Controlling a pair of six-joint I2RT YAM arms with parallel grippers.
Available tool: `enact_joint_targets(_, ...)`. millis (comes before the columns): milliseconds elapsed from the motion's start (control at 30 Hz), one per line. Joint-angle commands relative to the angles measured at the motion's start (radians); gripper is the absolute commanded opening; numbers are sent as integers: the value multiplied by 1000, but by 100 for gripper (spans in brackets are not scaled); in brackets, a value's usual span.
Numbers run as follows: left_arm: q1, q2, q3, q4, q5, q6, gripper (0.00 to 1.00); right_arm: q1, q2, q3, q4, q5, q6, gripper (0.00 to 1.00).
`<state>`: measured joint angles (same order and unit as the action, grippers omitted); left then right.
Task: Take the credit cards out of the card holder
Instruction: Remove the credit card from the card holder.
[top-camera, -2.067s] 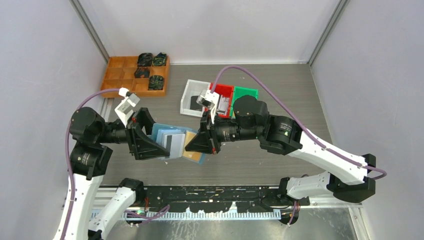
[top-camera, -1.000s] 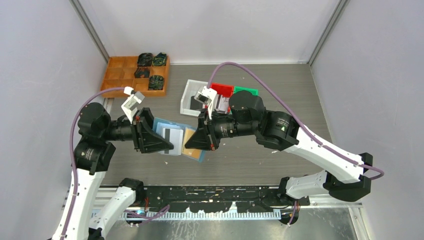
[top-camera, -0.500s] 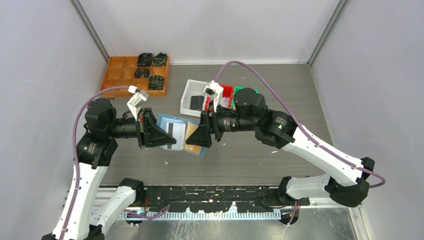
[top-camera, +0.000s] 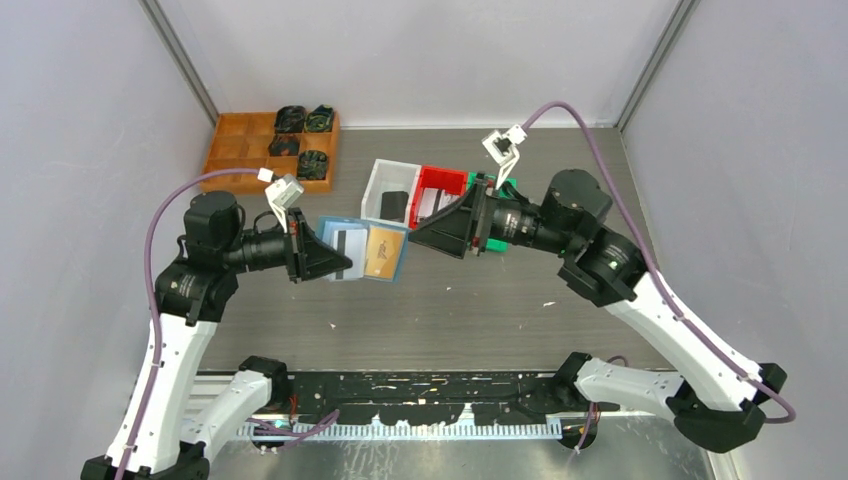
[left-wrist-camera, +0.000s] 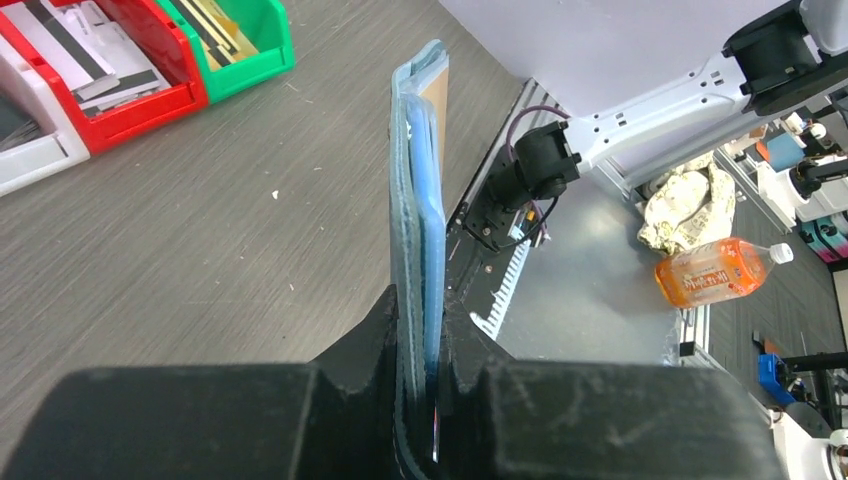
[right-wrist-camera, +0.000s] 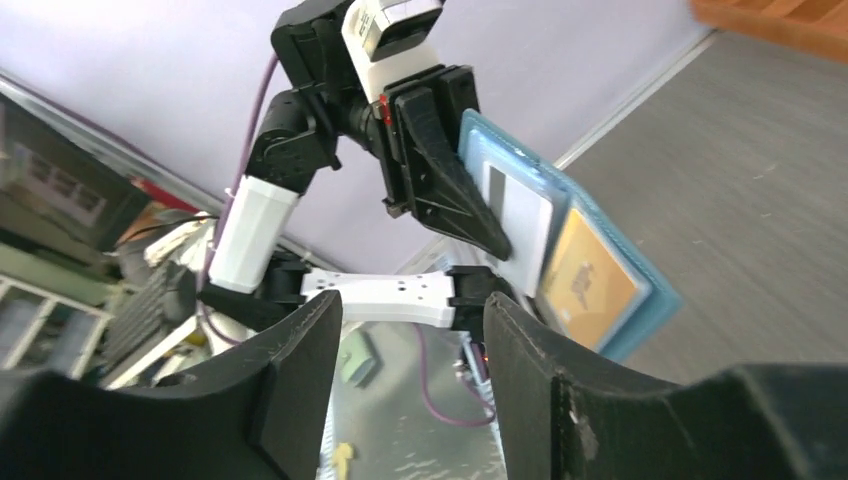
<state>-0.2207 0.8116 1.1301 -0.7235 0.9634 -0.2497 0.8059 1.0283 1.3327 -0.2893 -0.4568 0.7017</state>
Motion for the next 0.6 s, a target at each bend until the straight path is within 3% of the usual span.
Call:
enact_joint_targets(0,3,-16,29,51,-2,-19,0,2,77,-82,246,-135,191,57)
enact_joint_targets(200,4,-29,23,105,52,-99,0,8,148,-136,420,-186,299,54)
enact_joint_targets(567,4,-16,2,260,159,-287,2,36,231,-152,483,-205,332,48)
